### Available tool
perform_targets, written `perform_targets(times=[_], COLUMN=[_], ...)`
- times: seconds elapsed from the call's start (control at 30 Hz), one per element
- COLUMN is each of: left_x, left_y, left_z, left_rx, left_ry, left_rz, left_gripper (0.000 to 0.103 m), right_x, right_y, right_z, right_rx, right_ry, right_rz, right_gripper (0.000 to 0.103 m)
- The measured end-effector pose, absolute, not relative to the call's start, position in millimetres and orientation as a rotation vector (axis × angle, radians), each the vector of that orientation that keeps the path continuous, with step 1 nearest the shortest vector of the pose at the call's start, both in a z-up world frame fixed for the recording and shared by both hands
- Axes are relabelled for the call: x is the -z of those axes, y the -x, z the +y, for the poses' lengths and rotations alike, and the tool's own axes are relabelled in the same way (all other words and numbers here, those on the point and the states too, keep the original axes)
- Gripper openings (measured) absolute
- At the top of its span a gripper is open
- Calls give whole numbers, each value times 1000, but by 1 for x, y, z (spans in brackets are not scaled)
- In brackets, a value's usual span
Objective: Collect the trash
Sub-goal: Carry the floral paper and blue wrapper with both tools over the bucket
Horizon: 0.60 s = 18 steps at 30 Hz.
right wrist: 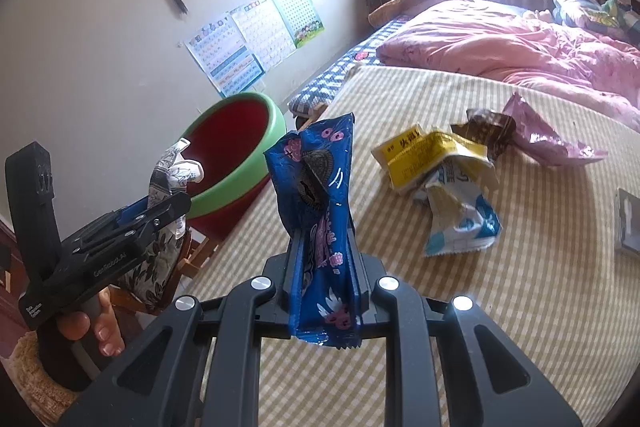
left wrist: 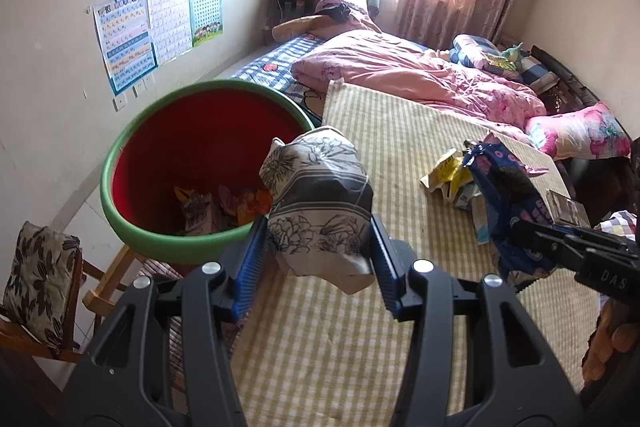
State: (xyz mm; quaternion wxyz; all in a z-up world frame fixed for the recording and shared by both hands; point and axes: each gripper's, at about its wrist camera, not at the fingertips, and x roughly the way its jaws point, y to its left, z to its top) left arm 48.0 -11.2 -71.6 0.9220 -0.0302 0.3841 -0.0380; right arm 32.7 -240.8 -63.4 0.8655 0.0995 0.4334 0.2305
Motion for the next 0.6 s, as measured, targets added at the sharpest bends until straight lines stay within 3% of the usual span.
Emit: perform_targets(times=[0.6], left_x=[70], left_y=[-57], left_z=[9], left_rx=[72], left_ry=[73], left_rz=[775], left_gripper=[48], right_x=[59], right_y=[-49], right_z=[-209], right_rx=[-506], right_ry=[-192], right_rz=[896], right_gripper=[19])
